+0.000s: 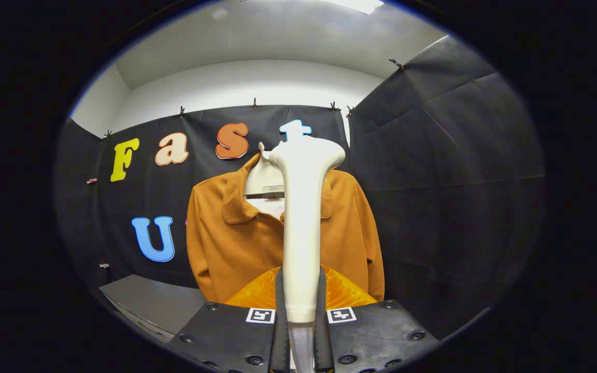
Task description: Iron the clothes twice with a garment steamer, once on the left side and once on the right side.
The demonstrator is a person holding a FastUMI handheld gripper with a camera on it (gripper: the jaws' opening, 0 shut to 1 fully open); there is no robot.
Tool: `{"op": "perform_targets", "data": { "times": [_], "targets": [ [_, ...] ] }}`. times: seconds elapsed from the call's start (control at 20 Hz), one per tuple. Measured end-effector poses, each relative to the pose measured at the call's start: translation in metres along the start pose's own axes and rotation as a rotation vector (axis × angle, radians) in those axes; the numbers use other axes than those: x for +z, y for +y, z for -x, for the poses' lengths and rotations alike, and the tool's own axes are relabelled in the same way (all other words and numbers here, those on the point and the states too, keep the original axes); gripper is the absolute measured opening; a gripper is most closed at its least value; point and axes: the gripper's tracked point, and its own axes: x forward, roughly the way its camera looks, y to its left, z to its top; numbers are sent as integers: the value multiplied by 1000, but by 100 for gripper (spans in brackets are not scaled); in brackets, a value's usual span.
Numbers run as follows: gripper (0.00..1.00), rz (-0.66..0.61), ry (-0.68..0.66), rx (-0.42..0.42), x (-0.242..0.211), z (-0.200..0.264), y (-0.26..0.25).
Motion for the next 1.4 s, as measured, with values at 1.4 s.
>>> {"op": "perform_targets", "data": {
  "times": [1.4],
  "targets": [
    [22, -64, 400, -56, -229, 15, -35]
  ]
}}
